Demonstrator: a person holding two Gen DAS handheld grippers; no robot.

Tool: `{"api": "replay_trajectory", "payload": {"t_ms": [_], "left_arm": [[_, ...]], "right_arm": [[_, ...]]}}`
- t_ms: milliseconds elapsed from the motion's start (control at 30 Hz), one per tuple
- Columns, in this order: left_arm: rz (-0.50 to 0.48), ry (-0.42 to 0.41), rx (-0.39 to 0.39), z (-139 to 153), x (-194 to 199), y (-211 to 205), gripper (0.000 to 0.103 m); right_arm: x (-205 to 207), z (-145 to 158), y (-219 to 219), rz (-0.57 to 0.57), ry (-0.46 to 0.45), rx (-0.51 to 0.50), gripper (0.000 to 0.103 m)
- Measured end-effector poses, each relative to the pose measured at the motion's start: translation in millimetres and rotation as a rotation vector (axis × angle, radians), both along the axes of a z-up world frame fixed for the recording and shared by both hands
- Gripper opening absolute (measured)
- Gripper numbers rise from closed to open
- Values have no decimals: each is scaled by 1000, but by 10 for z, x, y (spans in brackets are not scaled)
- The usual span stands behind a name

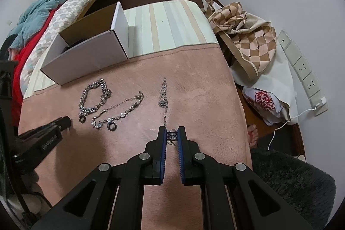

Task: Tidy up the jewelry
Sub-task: 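Grasp the silver pendant chain with the right tool while the left tool grasps the gold charm, then carry the chain and charm into the white box while both tools open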

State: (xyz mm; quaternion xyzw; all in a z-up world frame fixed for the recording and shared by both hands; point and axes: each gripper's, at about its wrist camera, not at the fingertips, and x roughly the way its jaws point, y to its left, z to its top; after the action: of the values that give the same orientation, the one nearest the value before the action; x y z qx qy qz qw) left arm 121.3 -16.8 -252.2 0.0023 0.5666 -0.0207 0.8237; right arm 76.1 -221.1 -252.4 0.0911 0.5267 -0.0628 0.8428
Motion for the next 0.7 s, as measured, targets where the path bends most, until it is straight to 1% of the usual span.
{"api": "replay_trajectory", "payload": {"t_ms": [133, 300, 500, 633, 700], "left_arm": [[-6, -17, -22, 170, -38, 84, 6], [-17, -52, -78, 561, 3, 185, 6], [-21, -95, -150, 1045, 233, 339, 6], [-28, -120, -172, 1285, 466, 427, 6], [-27, -134, -171, 1376, 605, 465, 6]], "right_arm": [[16, 198, 16, 16, -30, 35, 10], [154, 633, 51, 63, -90, 111, 10], [483, 1223, 112, 136, -169, 183, 10], [756, 1563, 235, 189, -218, 193, 10], [885, 1682, 304, 209, -235, 200, 10]]}}
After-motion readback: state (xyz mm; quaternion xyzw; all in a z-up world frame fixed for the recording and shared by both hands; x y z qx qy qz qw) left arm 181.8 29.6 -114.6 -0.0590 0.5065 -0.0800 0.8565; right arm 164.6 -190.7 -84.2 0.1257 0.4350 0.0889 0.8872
